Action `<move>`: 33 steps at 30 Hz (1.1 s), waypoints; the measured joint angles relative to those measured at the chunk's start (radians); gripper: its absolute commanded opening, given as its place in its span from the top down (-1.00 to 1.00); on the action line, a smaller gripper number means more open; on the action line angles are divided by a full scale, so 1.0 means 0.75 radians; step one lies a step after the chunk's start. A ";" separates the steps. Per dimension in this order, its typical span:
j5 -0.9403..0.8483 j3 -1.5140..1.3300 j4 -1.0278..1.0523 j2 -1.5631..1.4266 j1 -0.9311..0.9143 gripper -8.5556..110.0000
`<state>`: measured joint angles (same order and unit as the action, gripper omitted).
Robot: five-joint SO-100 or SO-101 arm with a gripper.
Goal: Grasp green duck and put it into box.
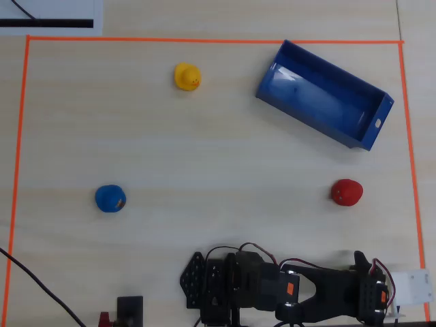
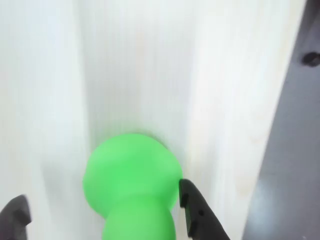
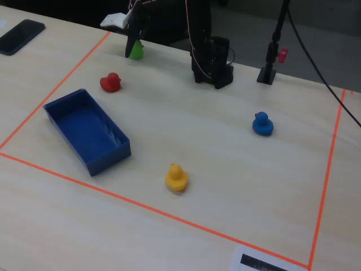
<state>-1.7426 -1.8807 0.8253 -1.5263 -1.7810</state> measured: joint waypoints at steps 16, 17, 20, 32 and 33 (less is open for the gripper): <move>0.004 0.047 0.055 0.025 0.002 0.29; 0.004 0.055 0.065 0.025 0.002 0.30; 0.002 0.070 0.092 0.025 0.002 0.38; -0.033 0.106 0.186 0.029 -0.002 0.63; -0.035 0.106 0.186 0.029 -0.002 0.66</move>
<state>-1.7687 -1.8009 0.9649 -1.5048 -1.7825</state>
